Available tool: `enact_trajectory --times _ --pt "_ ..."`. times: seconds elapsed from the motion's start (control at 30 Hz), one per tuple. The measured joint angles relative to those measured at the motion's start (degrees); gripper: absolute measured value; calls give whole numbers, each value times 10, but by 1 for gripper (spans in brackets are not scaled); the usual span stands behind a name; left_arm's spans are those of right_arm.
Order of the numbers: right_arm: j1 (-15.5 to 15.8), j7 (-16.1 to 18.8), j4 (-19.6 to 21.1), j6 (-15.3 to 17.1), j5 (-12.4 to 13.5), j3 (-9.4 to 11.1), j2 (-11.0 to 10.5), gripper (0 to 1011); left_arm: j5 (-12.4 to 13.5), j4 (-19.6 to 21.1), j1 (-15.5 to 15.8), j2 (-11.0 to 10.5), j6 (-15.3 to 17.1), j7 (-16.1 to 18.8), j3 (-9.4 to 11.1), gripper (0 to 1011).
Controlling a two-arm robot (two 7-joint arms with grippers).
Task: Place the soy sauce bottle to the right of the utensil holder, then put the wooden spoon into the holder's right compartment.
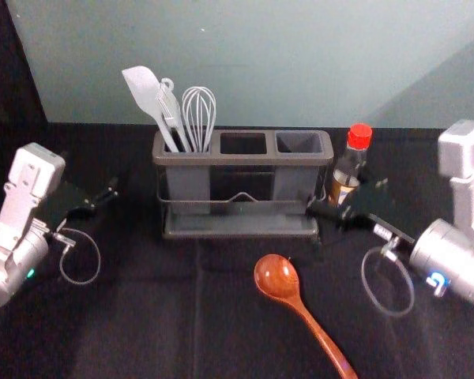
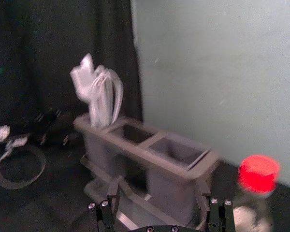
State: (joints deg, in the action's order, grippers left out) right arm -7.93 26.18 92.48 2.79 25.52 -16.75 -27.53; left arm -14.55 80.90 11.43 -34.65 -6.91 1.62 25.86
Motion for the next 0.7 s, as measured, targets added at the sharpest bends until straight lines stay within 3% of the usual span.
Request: enact_trajectory --times 0.17,0.43,0.7 --pt "7 1 13 38 -15 -33 -16 1002 0 0 0 0 0 0 0 1005" --pt "3 -3 2 80 -45 -79 -21 1002 0 0 0 0 0 0 0 1005" --pt "-1 0 -6 86 -54 -94 -19 1002 0 0 0 0 0 0 0 1005"
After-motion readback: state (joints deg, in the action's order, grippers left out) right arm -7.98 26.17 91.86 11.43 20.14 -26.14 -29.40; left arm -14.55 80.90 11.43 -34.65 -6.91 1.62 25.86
